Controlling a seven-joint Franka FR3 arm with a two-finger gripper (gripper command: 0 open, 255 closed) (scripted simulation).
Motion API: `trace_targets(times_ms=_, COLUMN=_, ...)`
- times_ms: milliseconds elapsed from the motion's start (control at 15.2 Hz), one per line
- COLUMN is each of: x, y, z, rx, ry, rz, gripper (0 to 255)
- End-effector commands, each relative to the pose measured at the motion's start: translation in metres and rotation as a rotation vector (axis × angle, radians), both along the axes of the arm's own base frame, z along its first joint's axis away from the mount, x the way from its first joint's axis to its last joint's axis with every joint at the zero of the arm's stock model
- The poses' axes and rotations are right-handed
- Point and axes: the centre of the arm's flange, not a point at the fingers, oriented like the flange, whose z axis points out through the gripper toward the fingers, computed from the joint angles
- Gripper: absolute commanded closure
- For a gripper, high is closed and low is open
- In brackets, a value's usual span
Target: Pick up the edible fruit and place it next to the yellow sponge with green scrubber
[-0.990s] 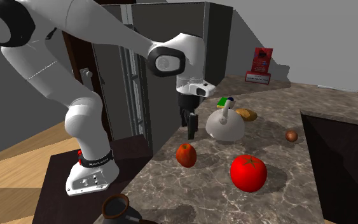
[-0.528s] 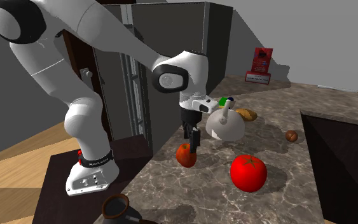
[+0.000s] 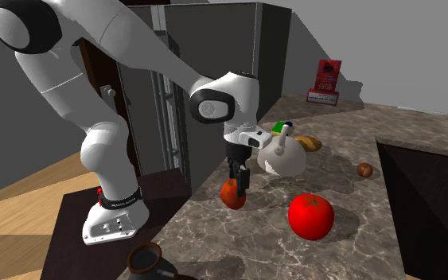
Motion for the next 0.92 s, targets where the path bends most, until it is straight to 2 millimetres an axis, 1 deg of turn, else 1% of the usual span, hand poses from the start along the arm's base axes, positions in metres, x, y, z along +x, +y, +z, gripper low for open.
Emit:
trace_targets(times_ms=0, x=0.0, y=0.0, z=0.0, rx=0.0, ry=0.0, rz=0.0, gripper=0)
trace_targets(times_ms=66, x=0.0, y=0.0, z=0.0, rx=0.0, ry=0.0, rz=0.0, gripper=0)
trace_targets(times_ms=132, x=0.0, y=0.0, z=0.0, rx=0.0, ry=0.0, rz=0.0, gripper=255)
trace_targets(times_ms=726, x=0.0, y=0.0, z=0.0, rx=0.0, ry=0.0, rz=0.0, gripper=255)
trace_targets(times_ms=858, x=0.0, y=0.0, z=0.01, rx=0.0, ry=0.0, rz=0.0, gripper=255)
